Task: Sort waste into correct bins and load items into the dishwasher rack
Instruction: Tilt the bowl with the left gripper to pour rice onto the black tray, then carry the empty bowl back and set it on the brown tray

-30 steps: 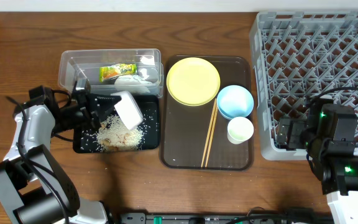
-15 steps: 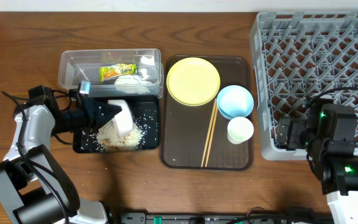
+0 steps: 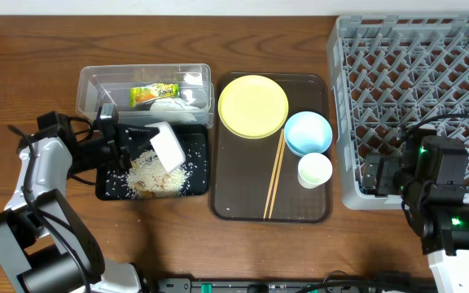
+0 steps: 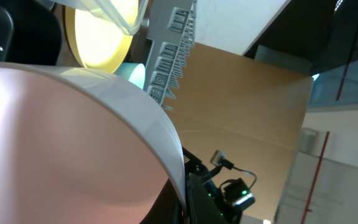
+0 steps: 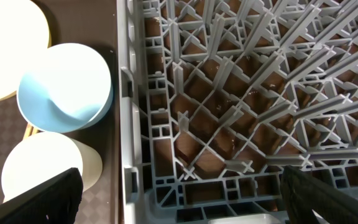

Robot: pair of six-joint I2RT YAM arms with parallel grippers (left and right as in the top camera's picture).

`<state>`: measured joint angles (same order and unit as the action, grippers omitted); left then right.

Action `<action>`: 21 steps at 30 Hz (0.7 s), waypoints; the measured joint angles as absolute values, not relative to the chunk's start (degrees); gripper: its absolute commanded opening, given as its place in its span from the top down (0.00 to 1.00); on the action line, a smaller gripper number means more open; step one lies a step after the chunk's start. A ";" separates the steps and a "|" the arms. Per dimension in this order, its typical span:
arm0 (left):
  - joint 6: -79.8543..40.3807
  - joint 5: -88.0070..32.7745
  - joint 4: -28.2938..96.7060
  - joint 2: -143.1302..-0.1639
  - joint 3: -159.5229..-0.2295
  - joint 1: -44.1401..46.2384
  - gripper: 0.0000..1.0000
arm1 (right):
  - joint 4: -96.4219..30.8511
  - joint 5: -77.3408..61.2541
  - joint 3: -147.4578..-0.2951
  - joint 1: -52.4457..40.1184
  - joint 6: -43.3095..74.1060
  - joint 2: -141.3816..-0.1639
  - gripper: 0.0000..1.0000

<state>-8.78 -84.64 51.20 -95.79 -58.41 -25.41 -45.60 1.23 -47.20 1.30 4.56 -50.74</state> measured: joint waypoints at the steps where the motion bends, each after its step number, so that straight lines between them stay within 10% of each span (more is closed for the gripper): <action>1: -9.30 -84.79 51.20 -95.79 -58.41 -25.41 0.94 | -45.60 1.23 -47.20 1.30 4.56 -50.74 0.01; 21: -7.27 -56.10 44.45 -80.20 -58.43 -16.62 0.94 | -45.82 1.23 -47.20 1.30 4.56 -50.74 0.01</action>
